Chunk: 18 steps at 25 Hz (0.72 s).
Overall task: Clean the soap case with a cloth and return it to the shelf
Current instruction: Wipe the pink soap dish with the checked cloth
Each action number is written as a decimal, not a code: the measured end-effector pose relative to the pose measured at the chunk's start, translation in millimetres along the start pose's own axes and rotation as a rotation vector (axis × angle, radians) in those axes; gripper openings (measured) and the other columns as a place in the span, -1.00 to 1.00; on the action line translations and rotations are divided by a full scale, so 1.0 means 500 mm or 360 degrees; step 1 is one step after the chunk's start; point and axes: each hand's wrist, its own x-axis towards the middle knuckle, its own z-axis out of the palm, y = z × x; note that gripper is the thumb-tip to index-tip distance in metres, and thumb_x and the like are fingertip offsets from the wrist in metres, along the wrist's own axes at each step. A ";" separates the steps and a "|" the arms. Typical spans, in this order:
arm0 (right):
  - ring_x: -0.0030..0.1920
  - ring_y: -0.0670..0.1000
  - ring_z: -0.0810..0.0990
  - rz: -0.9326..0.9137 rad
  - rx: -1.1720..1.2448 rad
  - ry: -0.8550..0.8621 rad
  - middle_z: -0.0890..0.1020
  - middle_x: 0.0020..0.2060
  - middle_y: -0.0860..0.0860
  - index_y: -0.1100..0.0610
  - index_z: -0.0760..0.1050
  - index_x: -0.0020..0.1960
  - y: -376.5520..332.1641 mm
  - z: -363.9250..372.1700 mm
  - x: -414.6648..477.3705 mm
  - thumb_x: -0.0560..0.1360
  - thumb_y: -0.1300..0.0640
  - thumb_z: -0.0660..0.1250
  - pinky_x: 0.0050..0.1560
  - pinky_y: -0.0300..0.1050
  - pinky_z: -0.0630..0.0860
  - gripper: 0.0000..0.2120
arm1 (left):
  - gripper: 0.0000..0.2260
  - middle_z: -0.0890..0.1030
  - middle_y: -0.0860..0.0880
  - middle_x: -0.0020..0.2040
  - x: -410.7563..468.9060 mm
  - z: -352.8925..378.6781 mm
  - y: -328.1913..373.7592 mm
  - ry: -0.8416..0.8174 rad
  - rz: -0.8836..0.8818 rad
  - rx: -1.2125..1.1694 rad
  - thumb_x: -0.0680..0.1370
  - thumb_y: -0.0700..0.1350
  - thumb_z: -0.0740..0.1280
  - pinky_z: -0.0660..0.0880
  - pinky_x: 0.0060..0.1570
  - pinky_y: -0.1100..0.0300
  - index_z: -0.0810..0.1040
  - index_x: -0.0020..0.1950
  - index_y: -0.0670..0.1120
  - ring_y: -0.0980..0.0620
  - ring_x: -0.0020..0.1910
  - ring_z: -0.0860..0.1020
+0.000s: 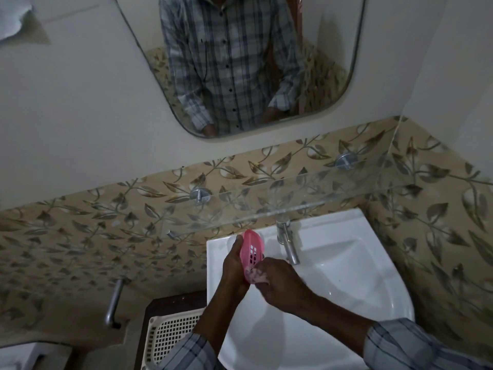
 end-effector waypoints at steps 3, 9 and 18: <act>-0.30 0.05 0.69 0.0984 0.0702 0.0068 0.69 -0.28 0.15 0.18 0.61 -0.20 -0.040 -0.017 0.073 0.37 0.06 0.38 -0.36 -0.13 0.59 -0.83 | -0.52 0.70 -0.26 -0.03 0.001 -0.008 -0.041 0.0015 0.0224 0.0160 0.60 0.18 0.23 0.62 -0.07 0.05 0.62 0.12 -0.24 -0.16 -0.06 0.68; 0.00 0.05 0.64 -0.0323 -0.0090 -0.0057 0.69 -0.01 0.05 0.12 0.63 0.08 -0.008 -0.012 0.000 0.49 0.25 0.37 -0.01 -0.19 0.56 -0.82 | -0.44 0.65 -0.28 -0.07 -0.006 -0.020 -0.018 -0.0060 -0.0035 0.0068 0.57 0.25 0.21 0.55 0.00 -0.05 0.55 0.21 -0.25 -0.19 -0.05 0.62; -0.20 0.10 0.66 -0.0225 -0.0117 0.0033 0.67 -0.21 0.11 0.19 0.64 -0.08 0.073 0.006 0.000 0.34 0.22 0.35 -0.17 -0.14 0.59 -0.81 | -0.42 0.59 -0.32 0.20 0.020 -0.004 -0.011 0.0027 0.0131 0.0032 0.56 0.21 0.21 0.54 0.08 -0.08 0.46 0.40 -0.19 -0.29 0.15 0.57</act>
